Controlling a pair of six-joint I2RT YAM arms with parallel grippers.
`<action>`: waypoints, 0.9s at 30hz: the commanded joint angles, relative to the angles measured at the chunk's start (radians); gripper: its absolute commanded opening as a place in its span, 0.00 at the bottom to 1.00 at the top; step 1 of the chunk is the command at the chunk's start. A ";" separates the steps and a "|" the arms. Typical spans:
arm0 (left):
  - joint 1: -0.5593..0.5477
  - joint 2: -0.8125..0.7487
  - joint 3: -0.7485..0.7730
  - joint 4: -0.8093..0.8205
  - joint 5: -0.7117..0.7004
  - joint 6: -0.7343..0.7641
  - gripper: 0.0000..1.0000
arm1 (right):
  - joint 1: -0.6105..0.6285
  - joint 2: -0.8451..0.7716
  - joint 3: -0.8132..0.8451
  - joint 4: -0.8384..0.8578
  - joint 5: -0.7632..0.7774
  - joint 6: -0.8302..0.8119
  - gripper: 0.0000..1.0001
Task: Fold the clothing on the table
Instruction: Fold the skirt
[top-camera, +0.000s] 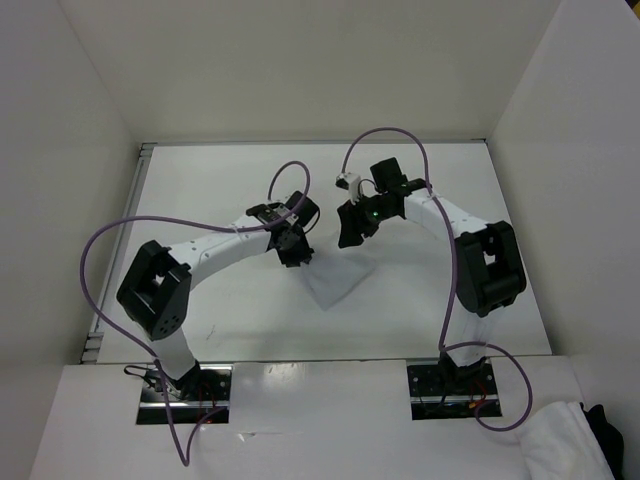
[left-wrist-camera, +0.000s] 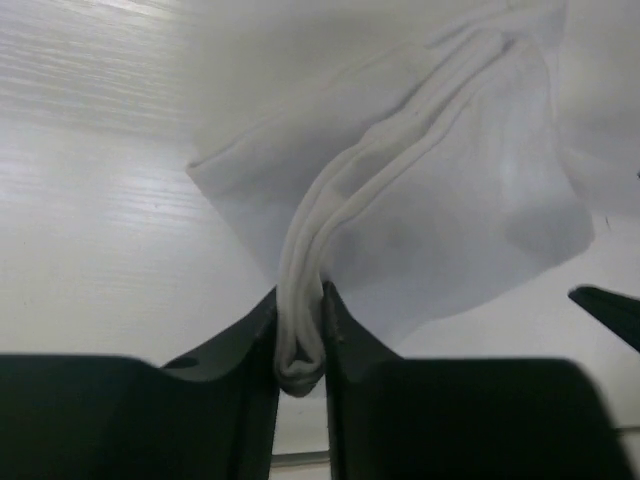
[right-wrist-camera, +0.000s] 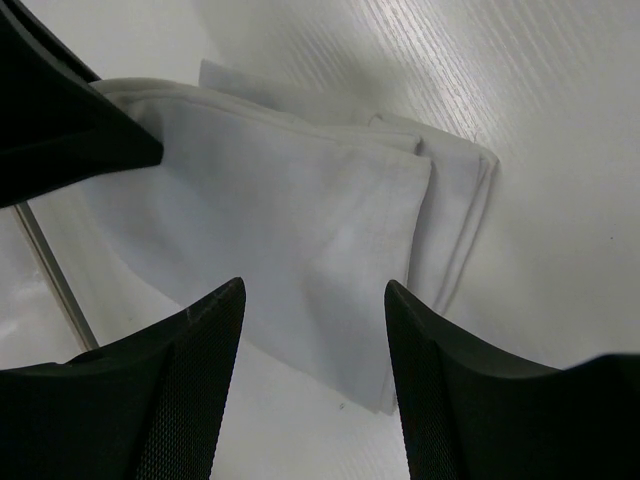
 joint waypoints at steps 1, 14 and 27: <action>-0.003 0.011 0.036 -0.042 -0.094 0.037 0.25 | -0.009 -0.072 -0.007 0.023 -0.005 -0.016 0.64; 0.083 0.143 -0.015 0.042 -0.133 0.192 0.47 | -0.009 -0.034 0.025 -0.029 -0.080 -0.048 0.64; 0.141 0.194 0.065 0.040 -0.243 0.262 0.55 | -0.009 0.044 0.054 -0.164 -0.255 -0.198 0.45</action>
